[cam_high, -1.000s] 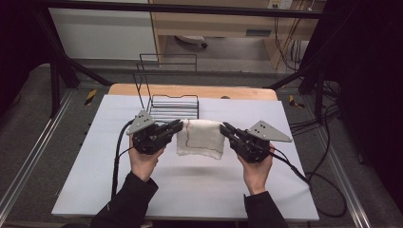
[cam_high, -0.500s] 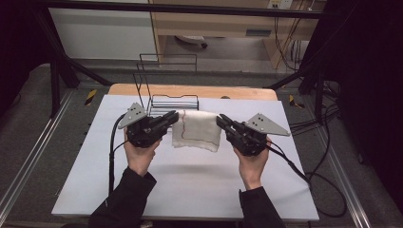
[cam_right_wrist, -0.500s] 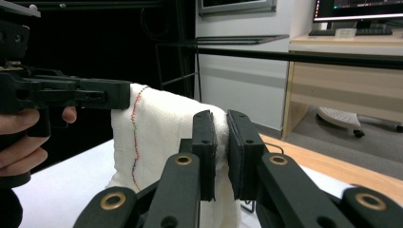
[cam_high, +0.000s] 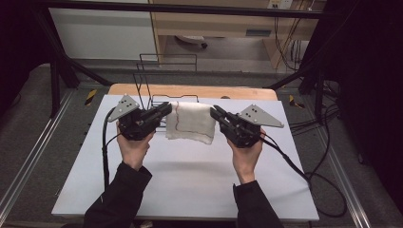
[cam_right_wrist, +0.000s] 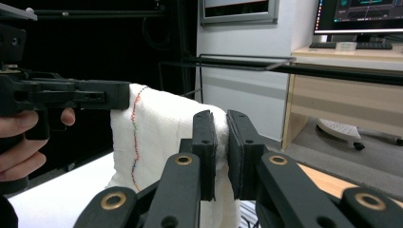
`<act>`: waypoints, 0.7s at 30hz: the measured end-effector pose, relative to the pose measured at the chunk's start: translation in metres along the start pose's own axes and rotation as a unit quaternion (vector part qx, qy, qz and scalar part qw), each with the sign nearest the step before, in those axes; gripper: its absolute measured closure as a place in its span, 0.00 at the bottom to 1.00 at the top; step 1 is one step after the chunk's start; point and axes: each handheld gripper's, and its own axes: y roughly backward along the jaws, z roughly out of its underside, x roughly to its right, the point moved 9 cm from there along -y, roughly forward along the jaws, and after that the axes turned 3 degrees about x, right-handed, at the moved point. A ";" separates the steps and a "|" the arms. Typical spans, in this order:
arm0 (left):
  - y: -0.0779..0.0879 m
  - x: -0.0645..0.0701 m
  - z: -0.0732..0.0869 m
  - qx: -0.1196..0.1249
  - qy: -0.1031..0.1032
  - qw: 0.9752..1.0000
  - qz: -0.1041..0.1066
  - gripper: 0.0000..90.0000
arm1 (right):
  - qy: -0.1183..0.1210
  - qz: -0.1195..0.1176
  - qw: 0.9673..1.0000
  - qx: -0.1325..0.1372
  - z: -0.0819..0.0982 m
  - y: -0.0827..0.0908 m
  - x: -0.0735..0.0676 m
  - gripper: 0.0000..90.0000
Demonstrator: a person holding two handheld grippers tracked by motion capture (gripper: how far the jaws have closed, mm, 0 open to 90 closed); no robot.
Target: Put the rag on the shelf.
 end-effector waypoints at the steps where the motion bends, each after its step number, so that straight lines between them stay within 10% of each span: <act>1: 0.001 -0.001 -0.002 0.001 -0.001 1.000 -0.001 0.92 | 0.002 0.001 1.000 0.001 -0.002 -0.001 0.000 0.92; 21: 0.009 -0.020 -0.041 0.039 -0.007 0.999 -0.019 0.92 | 0.022 0.003 0.999 0.026 -0.042 -0.029 -0.008 0.92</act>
